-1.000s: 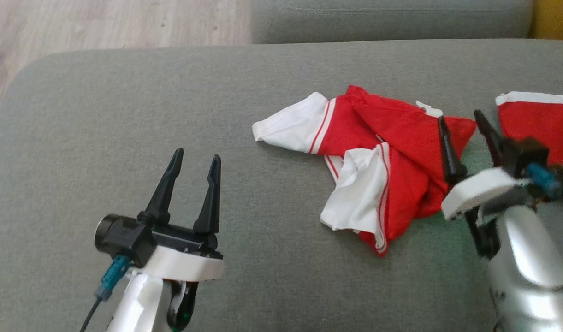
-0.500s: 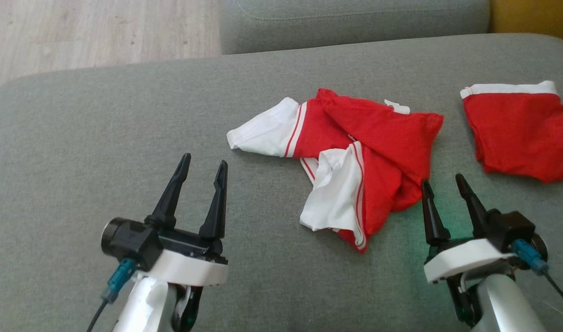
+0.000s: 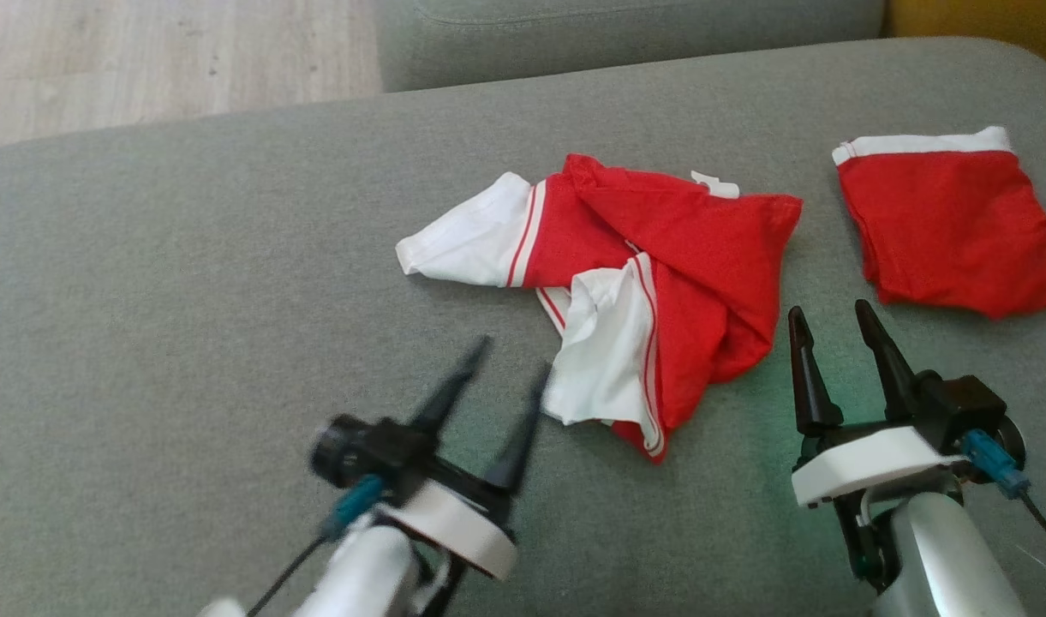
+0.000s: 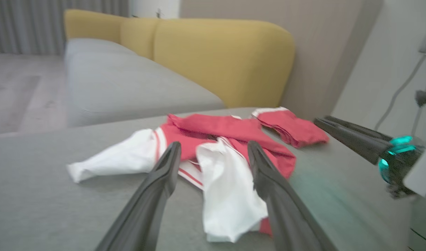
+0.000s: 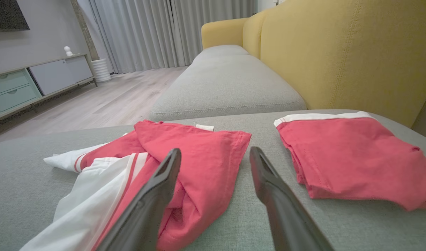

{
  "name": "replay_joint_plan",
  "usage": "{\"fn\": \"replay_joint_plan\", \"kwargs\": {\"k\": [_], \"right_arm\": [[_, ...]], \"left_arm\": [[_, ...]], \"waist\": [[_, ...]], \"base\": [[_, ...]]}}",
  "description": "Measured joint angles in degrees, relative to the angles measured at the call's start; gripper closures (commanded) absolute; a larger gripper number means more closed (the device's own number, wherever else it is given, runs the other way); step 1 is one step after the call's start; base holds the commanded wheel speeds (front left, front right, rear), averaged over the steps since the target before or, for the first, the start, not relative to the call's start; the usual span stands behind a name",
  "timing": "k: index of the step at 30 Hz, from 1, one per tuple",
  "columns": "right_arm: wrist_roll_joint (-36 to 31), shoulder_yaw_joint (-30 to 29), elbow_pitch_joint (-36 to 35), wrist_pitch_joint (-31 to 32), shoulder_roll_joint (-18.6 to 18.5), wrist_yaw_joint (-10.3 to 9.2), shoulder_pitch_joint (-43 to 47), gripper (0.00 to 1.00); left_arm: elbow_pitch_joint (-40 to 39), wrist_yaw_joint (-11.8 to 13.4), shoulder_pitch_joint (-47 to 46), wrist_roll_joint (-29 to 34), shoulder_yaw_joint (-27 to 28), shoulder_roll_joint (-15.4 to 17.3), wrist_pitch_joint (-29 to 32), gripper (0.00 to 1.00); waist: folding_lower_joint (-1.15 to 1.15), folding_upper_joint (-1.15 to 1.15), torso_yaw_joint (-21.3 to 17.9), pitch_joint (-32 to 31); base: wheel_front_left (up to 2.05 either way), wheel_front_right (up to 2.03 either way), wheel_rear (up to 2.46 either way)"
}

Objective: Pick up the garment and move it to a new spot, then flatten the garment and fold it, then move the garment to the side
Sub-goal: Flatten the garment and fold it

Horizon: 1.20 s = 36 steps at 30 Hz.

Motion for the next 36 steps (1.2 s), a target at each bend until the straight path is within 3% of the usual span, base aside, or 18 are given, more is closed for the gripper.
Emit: {"fn": "replay_joint_plan", "kwargs": {"k": [7, 24, 27, 28, 29, 36], "right_arm": [[0.0, 0.2, 0.2, 0.0, 0.0, 0.00, -0.9, 0.00], [1.9, 1.7, 0.8, -0.5, 0.0, 0.01, -3.0, 0.00], [1.9, 1.9, 0.9, -0.5, 0.0, 0.00, -3.4, 0.00], [1.9, 1.8, 0.9, -0.6, 0.0, 0.00, -3.4, 0.00], [1.9, 1.8, 0.9, -0.6, 0.0, 0.00, -3.4, 0.00], [1.8, 0.5, 1.5, -0.6, 0.0, 0.01, -3.4, 0.00]], "left_arm": [[6.3, 0.0, -4.7, -6.0, -11.1, 0.1, 7.3, 0.00], [18.8, 4.6, -11.2, -5.7, -10.7, 0.3, 11.1, 0.00], [19.7, 4.5, -12.4, -5.8, -10.9, 0.2, 11.1, 0.00], [19.8, 4.1, -12.7, -6.0, -11.0, 0.2, 11.4, 0.27], [19.9, 3.9, -12.9, -6.2, -11.3, 0.2, 11.8, 1.00], [20.5, 3.5, -13.0, -6.4, -12.2, 0.2, 11.1, 1.00]], "waist": [[0.00, 0.00, -2.0, 1.5], [0.00, 0.00, -6.9, 5.9], [0.00, 0.00, -7.3, 6.2], [0.00, 0.00, -7.4, 6.3], [0.00, 0.00, -7.5, 6.4], [0.00, 0.00, -6.4, 5.2]], "base": [[0.00, 0.00, 0.00], [0.00, 0.00, 0.00], [0.00, 0.00, 0.00], [0.00, 0.00, 0.00], [0.00, 0.00, 0.00], [0.00, 0.00, 0.00]]}}
